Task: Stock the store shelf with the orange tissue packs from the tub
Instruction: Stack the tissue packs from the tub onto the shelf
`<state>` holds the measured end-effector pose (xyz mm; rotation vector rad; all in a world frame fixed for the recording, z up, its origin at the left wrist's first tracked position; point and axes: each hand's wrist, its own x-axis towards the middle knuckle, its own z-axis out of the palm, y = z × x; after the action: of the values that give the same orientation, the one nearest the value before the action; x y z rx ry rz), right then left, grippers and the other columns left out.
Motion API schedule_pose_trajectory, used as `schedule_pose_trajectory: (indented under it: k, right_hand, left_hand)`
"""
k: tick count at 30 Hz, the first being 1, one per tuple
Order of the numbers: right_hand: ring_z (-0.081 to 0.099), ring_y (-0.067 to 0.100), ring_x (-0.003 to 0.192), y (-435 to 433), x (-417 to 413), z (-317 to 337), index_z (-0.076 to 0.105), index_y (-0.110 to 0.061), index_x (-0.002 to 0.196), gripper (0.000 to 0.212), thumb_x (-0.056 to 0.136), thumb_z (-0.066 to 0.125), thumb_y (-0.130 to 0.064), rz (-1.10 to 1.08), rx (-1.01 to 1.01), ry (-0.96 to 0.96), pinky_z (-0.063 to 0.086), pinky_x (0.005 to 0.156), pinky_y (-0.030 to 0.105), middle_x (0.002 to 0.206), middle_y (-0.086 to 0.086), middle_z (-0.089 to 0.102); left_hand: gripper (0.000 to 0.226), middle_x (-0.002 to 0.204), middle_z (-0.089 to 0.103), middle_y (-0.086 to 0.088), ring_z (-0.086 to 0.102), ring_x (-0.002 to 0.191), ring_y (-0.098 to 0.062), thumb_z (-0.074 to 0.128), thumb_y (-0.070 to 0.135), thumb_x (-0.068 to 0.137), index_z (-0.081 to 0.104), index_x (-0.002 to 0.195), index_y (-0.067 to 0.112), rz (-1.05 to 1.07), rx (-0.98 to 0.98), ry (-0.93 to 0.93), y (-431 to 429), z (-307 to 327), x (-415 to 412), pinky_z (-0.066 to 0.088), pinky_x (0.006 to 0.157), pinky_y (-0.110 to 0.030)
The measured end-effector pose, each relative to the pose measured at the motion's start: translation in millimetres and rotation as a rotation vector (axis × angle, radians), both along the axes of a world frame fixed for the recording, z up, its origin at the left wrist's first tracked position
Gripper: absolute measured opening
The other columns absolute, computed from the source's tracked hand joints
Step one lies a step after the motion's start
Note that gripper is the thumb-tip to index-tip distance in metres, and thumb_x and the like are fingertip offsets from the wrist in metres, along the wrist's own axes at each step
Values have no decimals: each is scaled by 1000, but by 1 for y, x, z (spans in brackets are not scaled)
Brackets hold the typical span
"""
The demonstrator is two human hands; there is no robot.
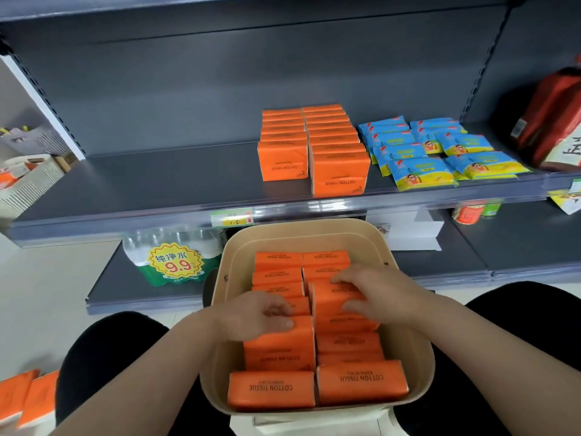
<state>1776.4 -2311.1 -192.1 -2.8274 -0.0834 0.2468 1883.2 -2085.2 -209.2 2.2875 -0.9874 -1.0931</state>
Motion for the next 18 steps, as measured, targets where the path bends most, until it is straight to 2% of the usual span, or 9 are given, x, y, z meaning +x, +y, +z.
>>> schedule_pose_trajectory:
  k: [4,7,11,15,18]
  right_hand:
    - [47,11,120,-2,12,15,46,-32,135,49,89,60,-40,-4,-81,-79,37,90,23,130,-10,53]
    - [49,14,117,-5,22,27,48,-32,133,48,88,60,-42,1,-131,-132,41,93,29,126,-8,56]
    - [51,15,118,-13,41,43,45,-31,133,49,88,60,-42,-36,-186,-226,44,94,34,129,-8,56]
    - [50,15,119,-24,61,50,47,-32,130,44,88,60,-39,-62,-201,-288,40,93,34,126,-7,56]
    - [50,15,120,-28,70,49,48,-32,131,45,88,60,-38,-107,-164,-314,39,95,33,128,-7,56]
  left_hand:
    - [51,122,56,13,52,111,-7,73,40,78,53,124,32,-127,89,-128,2,-1,1,41,98,-26]
    - [46,120,59,4,54,110,-14,70,29,80,55,123,22,-216,119,-321,1,4,8,41,90,-24]
    - [43,115,58,3,55,106,-16,67,25,84,53,124,20,-28,13,-475,-5,37,30,40,81,-24]
    - [48,116,62,-2,58,105,-24,68,22,82,50,127,21,211,-145,-737,-22,77,63,45,83,-32]
    - [48,118,61,-6,55,108,-27,66,21,83,49,128,21,305,-208,-850,-42,95,89,46,86,-38]
